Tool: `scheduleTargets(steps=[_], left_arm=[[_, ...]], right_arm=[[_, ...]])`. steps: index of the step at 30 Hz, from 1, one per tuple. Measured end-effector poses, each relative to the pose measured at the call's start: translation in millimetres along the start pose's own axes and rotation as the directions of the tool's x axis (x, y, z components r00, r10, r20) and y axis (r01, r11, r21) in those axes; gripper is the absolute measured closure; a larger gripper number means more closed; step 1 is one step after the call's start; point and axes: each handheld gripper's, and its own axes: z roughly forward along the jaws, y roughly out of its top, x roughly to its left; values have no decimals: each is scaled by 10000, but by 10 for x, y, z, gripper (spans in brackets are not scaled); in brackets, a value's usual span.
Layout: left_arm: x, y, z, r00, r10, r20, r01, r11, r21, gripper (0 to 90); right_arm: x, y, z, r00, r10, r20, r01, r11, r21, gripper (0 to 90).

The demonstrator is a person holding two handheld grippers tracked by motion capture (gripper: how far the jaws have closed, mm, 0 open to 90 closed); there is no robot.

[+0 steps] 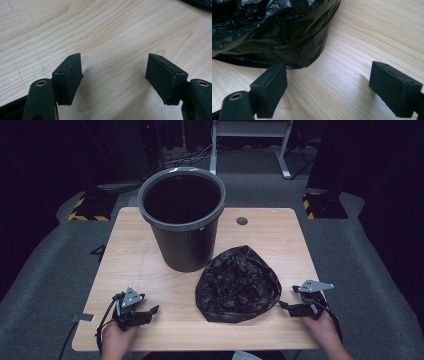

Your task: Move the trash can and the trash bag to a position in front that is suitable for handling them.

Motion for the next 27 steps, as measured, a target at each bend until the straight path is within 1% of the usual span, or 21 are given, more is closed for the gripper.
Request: scheduleTargets(steps=[4, 7, 9, 10, 11, 13, 14, 15, 17, 18, 19, 23, 25, 27], left_arm=[[0, 0, 0, 10000, -30, -17, 30, 10000, 11, 288], [-2, 2, 2, 10000, -65, -19, 65, 10000, 8, 284], [-10, 3, 3, 10000, -53, -45, 53, 10000, 50, 259], [-14, 4, 2, 9999, -111, -8, 111, 9999, 54, 250], [-17, 12, -6, 9997, -187, 125, 186, 9998, 28, 245], [-27, 45, -35, 9993, -64, 363, 67, 10000, -67, 279], [-32, 69, -49, 9993, 57, 375, -52, 9999, -141, 291], [-38, 98, -66, 9992, 4, 390, 6, 9997, -238, 283], [-50, 173, -115, 9978, -213, 628, 250, 9979, -594, 271], [-64, 224, -139, 9974, -227, 684, 275, 9972, -700, 270], [-87, 280, -158, 9977, -201, 655, 255, 9962, -827, 269], [-226, 532, -201, 9972, 104, 745, -10, 9921, -1252, 249], [-312, 659, -184, 9962, 364, 786, -251, 9898, -1404, 246], [-401, 779, -146, 9943, 508, 941, -354, 9865, -1596, 243]], right_arm=[[2, 1, 2, 10000, 12, 24, -12, 10000, -3, 152], [20, 2, 2, 9998, 97, 161, -96, 10000, -22, 156], [23, 4, 5, 9997, 129, 185, -129, 9999, -17, 156], [23, 6, 7, 9997, 142, 200, -142, 9999, -20, 156], [22, 7, 8, 9997, 150, 196, -150, 9999, -20, 159], [16, 7, 7, 9997, 182, 176, -182, 9998, -45, 163], [17, 6, 7, 9997, 178, 178, -177, 9998, -45, 163], [17, 6, 7, 9997, 175, 177, -175, 9998, -45, 163], [18, 6, 7, 9997, 179, 175, -178, 9998, -43, 163], [17, 6, 7, 9997, 178, 175, -177, 9998, -45, 163], [18, 6, 7, 9997, 178, 175, -177, 9998, -46, 163], [18, 5, 7, 9997, 181, 177, -180, 9998, -42, 163], [18, 5, 7, 9997, 178, 180, -177, 9998, -44, 163], [18, 5, 7, 9997, 179, 179, -179, 9998, -45, 163]])
